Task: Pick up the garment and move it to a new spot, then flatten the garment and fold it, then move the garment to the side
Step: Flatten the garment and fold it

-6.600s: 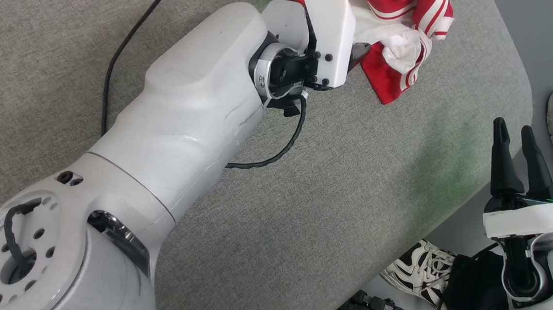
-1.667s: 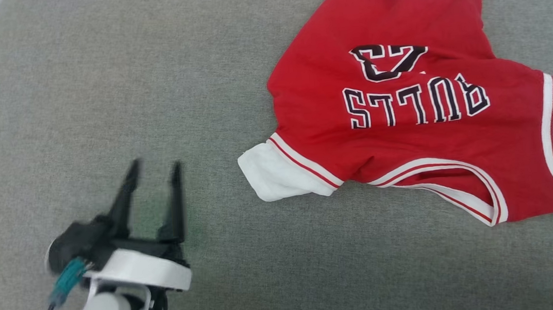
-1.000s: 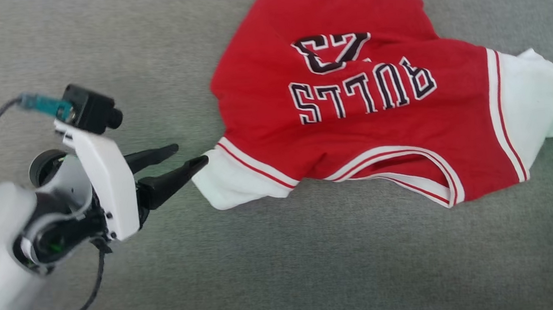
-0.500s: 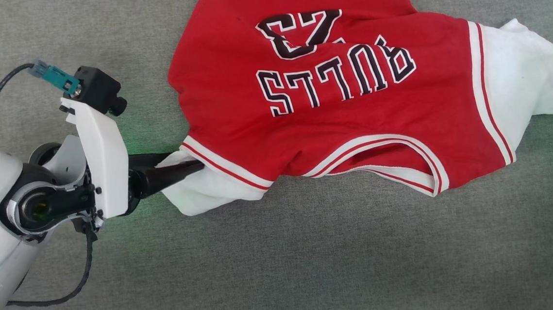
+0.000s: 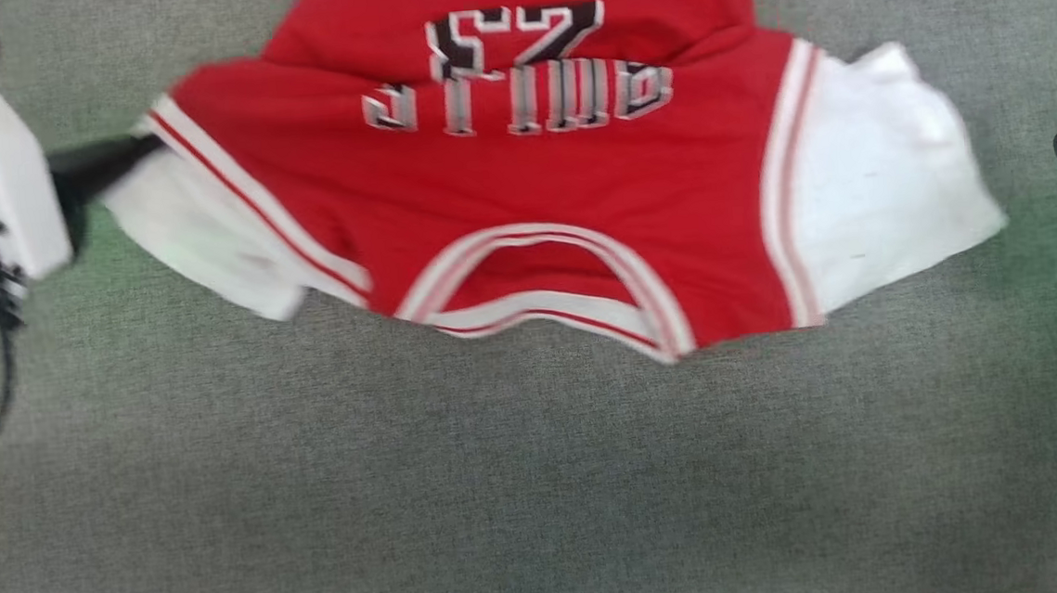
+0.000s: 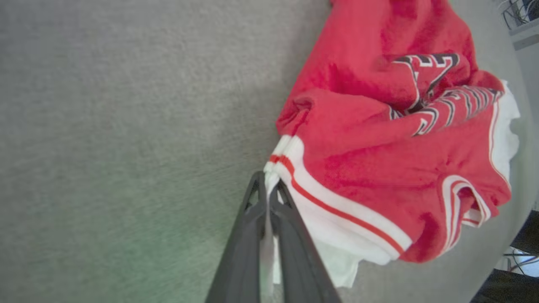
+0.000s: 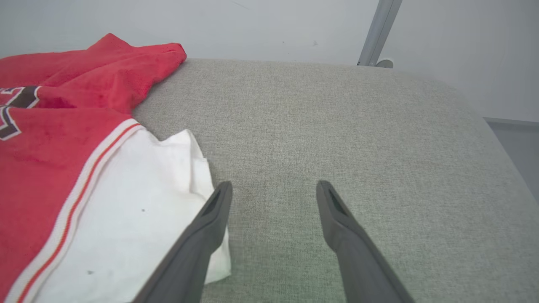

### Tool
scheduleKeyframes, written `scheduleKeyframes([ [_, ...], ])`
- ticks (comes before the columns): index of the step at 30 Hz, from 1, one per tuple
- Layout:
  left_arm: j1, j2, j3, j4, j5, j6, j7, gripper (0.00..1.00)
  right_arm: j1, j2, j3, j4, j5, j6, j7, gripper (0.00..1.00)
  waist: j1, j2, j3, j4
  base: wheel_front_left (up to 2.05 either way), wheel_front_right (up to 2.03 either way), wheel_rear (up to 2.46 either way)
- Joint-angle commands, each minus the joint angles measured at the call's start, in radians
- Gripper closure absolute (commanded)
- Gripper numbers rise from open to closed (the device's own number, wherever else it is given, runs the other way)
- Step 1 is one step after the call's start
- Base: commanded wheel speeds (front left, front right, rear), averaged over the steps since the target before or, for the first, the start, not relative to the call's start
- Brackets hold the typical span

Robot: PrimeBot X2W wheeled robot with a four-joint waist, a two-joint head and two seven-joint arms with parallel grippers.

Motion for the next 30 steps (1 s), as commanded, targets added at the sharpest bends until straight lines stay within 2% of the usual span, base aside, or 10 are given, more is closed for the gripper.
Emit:
scheduleKeyframes([
  [1, -0.033, 0.009, -0.001, 0.03, 0.028, 0.002, -0.006, 1.0, -0.004, 0.007, 0.005, -0.003, 0.003, 0.0, -0.009, 0.0, 0.0, 0.0, 0.003, -0.004, 0.0, 0.0, 0.0],
  [7, -0.145, 0.048, -0.098, 0.165, 0.218, 0.002, -0.012, 1.0, -0.016, 0.012, 0.025, 0.003, 0.008, 0.0, -0.018, 0.0, 0.0, 0.0, 0.016, -0.029, 0.0, 0.0, 0.0],
  [12, -0.198, 0.028, -0.182, 0.254, 0.335, 0.002, -0.088, 1.0, -0.013, 0.021, 0.036, 0.011, 0.003, 0.0, -0.025, 0.0, 0.0, 0.0, 0.024, -0.045, 0.0, 0.0, 0.0],
  [14, -0.193, -0.002, -0.194, 0.286, 0.309, 0.002, -0.119, 1.0, -0.007, 0.024, 0.037, 0.013, 0.0, 0.0, -0.027, 0.0, 0.0, 0.0, 0.024, -0.047, 0.0, 0.0, 0.0],
  [15, -0.191, -0.011, -0.199, 0.298, 0.301, 0.002, -0.129, 0.93, -0.003, 0.025, 0.035, 0.014, -0.001, 0.0, -0.027, 0.0, 0.0, 0.0, 0.022, -0.045, 0.0, 0.0, 0.0],
  [17, -0.184, -0.018, -0.218, 0.312, 0.283, 0.002, -0.14, 0.55, 0.01, 0.029, 0.031, 0.011, -0.006, 0.0, -0.022, 0.0, 0.0, 0.0, 0.017, -0.037, 0.0, 0.0, 0.0],
  [18, -0.187, -0.016, -0.23, 0.314, 0.285, 0.002, -0.145, 0.04, 0.013, 0.029, 0.029, 0.007, -0.008, 0.0, -0.019, 0.0, 0.0, 0.0, 0.013, -0.031, 0.0, 0.0, 0.0],
  [19, -0.193, -0.01, -0.242, 0.314, 0.29, 0.002, -0.155, 0.0, 0.013, 0.03, 0.028, 0.003, -0.009, 0.0, -0.017, 0.0, 0.0, 0.0, 0.009, -0.025, 0.0, 0.0, 0.0],
  [25, -0.21, 0.0, -0.262, 0.304, 0.24, 0.002, -0.192, 0.0, 0.016, 0.03, 0.033, -0.004, -0.013, 0.0, -0.007, 0.0, 0.0, 0.0, -0.022, 0.01, 0.0, 0.0, 0.0],
  [30, -0.182, 0.02, -0.28, 0.262, 0.14, 0.002, -0.11, 0.0, 0.024, 0.03, 0.035, -0.002, -0.016, 0.0, 0.001, 0.0, 0.0, 0.0, -0.044, 0.041, 0.0, 0.0, 0.0],
])
